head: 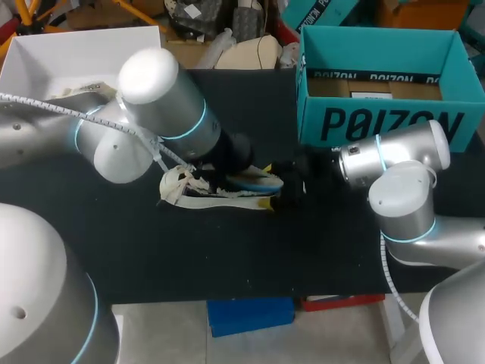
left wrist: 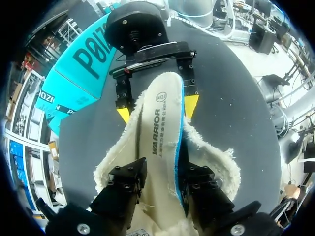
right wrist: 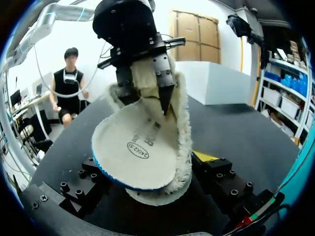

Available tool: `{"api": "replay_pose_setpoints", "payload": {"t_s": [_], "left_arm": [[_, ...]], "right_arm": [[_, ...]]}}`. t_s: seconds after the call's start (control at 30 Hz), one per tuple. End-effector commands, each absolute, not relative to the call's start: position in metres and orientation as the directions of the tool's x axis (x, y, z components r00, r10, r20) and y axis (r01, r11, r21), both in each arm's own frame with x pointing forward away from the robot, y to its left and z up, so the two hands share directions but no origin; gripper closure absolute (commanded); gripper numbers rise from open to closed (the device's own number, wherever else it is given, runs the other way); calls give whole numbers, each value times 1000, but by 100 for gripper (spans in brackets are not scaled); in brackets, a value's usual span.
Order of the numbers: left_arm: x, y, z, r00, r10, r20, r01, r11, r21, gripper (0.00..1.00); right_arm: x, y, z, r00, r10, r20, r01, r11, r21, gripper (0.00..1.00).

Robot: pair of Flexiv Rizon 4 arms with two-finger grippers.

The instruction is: Take the shoe out of the shoebox, open the shoe tongue, remove and reinsert the insole, then place the shoe into the shoebox

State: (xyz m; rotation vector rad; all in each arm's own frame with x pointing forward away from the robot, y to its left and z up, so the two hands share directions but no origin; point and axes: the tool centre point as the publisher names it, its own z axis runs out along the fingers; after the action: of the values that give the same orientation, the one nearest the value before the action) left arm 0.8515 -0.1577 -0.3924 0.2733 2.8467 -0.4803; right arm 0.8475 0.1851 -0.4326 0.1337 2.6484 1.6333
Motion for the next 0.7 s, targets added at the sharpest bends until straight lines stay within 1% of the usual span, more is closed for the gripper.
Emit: {"api": "replay_pose_setpoints", "payload": {"t_s": [0.03, 0.13, 0.7], "left_arm": [[846, -160, -394, -942, 151, -301, 244, 922, -301, 60], [845, -166, -397, -933, 170, -316, 266, 919, -292, 57], [851, -188, -405, -910, 149, -387, 260, 932, -253, 56]], "right_arm": [[847, 185, -434, -996, 88, 23, 60, 447, 892, 100], [847, 185, -434, -996, 88, 23, 60, 447, 892, 100], [847, 185, -434, -996, 88, 23, 60, 447, 892, 100]]}}
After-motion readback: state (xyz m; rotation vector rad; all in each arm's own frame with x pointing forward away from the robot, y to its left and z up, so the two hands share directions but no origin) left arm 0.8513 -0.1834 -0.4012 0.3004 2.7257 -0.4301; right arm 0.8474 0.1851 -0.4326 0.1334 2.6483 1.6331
